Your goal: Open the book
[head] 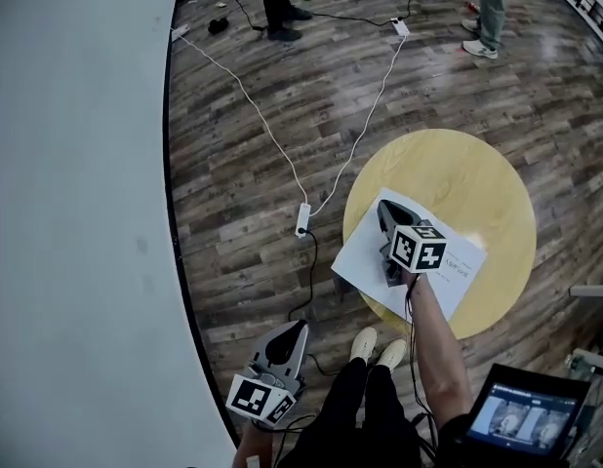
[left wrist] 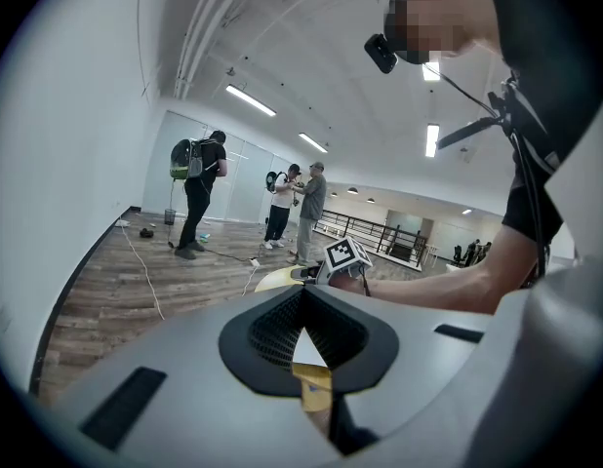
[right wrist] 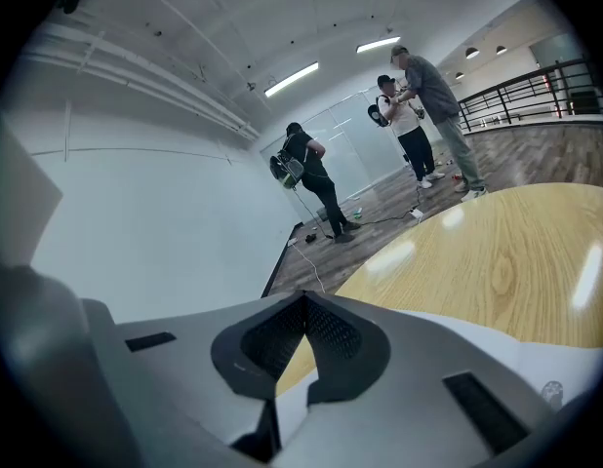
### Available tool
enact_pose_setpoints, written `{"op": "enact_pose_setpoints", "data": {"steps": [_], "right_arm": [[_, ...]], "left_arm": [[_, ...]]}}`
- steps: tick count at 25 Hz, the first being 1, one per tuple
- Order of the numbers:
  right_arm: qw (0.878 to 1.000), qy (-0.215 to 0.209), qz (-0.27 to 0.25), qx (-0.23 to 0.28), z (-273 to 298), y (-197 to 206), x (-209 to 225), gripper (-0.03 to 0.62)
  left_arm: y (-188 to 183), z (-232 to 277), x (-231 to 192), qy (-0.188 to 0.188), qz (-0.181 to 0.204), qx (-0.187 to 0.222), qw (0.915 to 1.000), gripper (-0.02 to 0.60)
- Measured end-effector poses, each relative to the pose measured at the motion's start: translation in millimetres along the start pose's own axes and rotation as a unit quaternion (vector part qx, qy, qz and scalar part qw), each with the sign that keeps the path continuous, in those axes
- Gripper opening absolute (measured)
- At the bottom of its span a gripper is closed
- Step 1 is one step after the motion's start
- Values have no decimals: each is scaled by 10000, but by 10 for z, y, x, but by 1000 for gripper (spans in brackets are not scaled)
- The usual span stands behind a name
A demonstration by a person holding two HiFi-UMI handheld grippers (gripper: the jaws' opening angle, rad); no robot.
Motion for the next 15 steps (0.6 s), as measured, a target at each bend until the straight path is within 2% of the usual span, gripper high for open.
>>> {"op": "enact_pose_setpoints", "data": {"steps": [4,8,15], "right_arm": [[9997,-11,-142,187,-281,-148,-64,2],[9978,82,-496,431,-754,-358,-73,2],[9884,480,-710,1251,-1870,-882,48,2]], "left_arm": [[-26,18,88,154,40,38,9999,-3],[-115,122,232,411,128,92,9990,-3],[-547,277,519,906,511,454,9935,-3]]}}
Point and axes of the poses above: the fingertips, and each gripper's own axes: z forward along the fingers, x to its right, y out of its underside, the point moved 3 cm from there along -z, backward along the fingers, and after that the axes turned 8 degrees about y, right-handed, at the moved point
